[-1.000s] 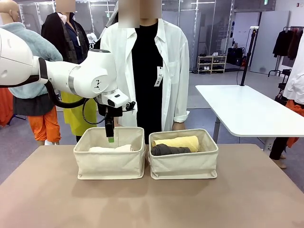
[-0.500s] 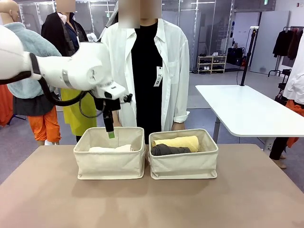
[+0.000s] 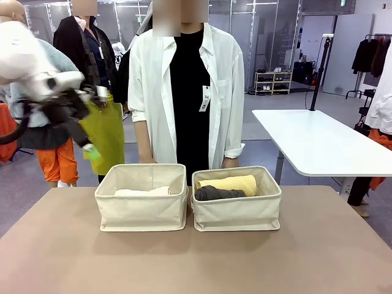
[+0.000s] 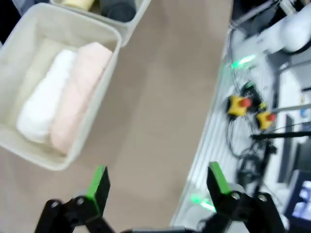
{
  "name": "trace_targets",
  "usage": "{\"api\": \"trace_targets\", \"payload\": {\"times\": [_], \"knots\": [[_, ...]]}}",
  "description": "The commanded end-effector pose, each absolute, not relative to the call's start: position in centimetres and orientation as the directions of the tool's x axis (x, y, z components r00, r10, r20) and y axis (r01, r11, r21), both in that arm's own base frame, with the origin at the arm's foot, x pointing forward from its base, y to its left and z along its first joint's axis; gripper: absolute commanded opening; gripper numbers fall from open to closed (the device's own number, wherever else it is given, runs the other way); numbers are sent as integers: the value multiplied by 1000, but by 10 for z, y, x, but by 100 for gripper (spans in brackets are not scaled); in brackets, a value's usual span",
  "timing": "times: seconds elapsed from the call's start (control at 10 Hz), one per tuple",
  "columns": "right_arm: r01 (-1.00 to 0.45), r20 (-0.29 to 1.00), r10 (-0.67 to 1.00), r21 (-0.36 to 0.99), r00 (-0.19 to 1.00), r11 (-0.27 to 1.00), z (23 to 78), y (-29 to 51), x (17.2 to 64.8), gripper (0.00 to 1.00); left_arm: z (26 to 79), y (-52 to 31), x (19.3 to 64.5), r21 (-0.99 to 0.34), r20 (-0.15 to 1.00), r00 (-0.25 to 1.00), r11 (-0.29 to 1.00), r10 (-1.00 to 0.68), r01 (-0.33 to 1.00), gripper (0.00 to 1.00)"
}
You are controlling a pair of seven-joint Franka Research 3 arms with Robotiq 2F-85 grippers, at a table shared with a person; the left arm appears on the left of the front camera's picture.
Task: Divide the towels into two baskets.
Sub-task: Pick up one hotel-folded towel from the bottom of the table and place it in the Fabric basket indicated by the person.
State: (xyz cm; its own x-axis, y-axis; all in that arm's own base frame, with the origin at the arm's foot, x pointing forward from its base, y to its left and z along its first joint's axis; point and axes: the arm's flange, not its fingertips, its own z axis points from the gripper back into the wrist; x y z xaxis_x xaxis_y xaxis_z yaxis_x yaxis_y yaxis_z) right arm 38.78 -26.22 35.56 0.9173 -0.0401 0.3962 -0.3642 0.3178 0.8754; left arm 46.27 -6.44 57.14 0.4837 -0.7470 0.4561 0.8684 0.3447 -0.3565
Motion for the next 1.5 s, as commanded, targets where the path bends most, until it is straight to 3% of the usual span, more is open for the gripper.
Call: {"api": "trace_targets", "payload": {"times": [0.0,0.3,0.7,1.0,1.1,1.4], "knots": [[-357,388,-31,875,921,327,358,-258,383,100,552,5,437,-490,611,612,366,-503,791,100],[-357,388,-31,875,921,327,358,-258,383,100,493,146,409,-722,615,766,256,-187,642,100],[-357,388,-31,875,921,327,358,-258,383,100,443,257,403,-814,547,836,209,-32,541,100],[-357,388,-31,875,921,327,358,-258,383,100,420,281,423,-844,513,858,171,-19,508,100],[-357,388,-31,875,921,327,358,-258,383,100,421,269,401,-832,515,857,229,-19,506,100],[-357,388,-31,875,921,327,358,-258,383,100,421,269,401,-832,515,857,229,-19,506,100]]}}
